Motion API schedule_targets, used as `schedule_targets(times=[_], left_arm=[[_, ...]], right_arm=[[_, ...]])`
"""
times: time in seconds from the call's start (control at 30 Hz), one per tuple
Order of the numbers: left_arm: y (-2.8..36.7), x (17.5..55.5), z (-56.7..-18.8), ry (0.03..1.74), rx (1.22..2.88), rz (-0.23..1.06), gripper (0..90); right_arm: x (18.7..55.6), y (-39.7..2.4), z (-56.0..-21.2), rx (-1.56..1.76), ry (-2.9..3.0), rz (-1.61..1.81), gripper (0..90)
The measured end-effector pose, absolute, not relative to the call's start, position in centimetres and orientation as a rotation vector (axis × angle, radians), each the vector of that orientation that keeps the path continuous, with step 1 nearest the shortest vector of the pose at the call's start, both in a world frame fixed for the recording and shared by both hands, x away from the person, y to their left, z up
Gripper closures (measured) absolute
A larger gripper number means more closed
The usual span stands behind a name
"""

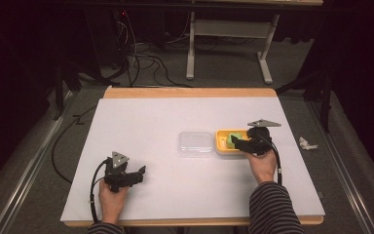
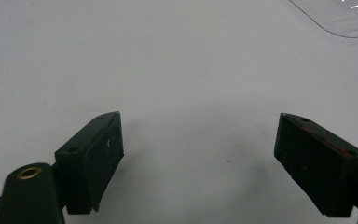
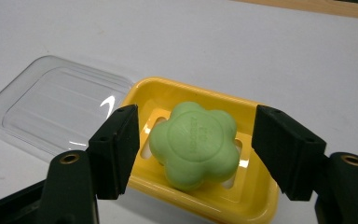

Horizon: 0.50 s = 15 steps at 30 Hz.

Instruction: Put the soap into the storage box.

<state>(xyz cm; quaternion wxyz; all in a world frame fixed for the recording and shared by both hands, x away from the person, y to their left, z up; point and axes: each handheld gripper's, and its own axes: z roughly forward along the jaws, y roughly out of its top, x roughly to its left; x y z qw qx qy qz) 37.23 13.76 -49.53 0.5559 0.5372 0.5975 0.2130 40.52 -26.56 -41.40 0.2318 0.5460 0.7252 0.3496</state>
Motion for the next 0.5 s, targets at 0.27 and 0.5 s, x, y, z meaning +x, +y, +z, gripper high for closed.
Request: schedule_targets(times=[0.27,0.5], left_arm=[[13.6,37.2,-49.6,1.406,1.282,0.498,16.3],[13.7,37.3,-49.6,1.412,1.28,0.505,16.3]], right_arm=[[39.3,-27.0,-40.8,1.489,1.982,0.982,34.3],[38.4,-27.5,-40.2,1.48,1.953,1.024,34.5]])
